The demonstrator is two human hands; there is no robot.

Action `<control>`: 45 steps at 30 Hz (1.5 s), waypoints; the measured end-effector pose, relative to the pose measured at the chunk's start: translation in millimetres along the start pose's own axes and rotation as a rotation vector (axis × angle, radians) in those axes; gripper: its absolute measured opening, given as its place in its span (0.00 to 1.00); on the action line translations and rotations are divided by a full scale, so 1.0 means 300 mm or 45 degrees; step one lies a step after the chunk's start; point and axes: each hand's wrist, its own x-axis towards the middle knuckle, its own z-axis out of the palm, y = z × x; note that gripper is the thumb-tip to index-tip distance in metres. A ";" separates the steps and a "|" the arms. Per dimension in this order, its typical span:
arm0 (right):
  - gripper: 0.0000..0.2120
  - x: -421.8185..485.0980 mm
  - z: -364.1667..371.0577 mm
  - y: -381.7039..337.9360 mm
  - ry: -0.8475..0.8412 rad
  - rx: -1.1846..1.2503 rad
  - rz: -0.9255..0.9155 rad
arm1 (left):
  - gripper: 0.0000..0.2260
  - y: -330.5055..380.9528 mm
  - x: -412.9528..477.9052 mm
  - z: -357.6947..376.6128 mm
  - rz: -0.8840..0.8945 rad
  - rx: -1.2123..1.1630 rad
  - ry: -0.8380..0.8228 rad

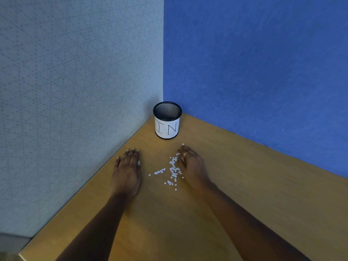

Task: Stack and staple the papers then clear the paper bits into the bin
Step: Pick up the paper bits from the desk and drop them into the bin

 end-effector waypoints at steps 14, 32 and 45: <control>0.32 -0.023 0.062 -0.125 -0.452 -0.106 0.210 | 0.26 0.001 -0.004 -0.004 0.009 0.011 0.003; 0.19 -0.027 -0.011 -0.115 -0.570 -0.494 -0.132 | 0.26 -0.006 -0.002 -0.004 0.006 -0.008 -0.005; 0.13 0.027 -0.042 -0.116 -0.374 -0.193 0.126 | 0.28 -0.015 -0.004 0.000 0.005 0.000 -0.002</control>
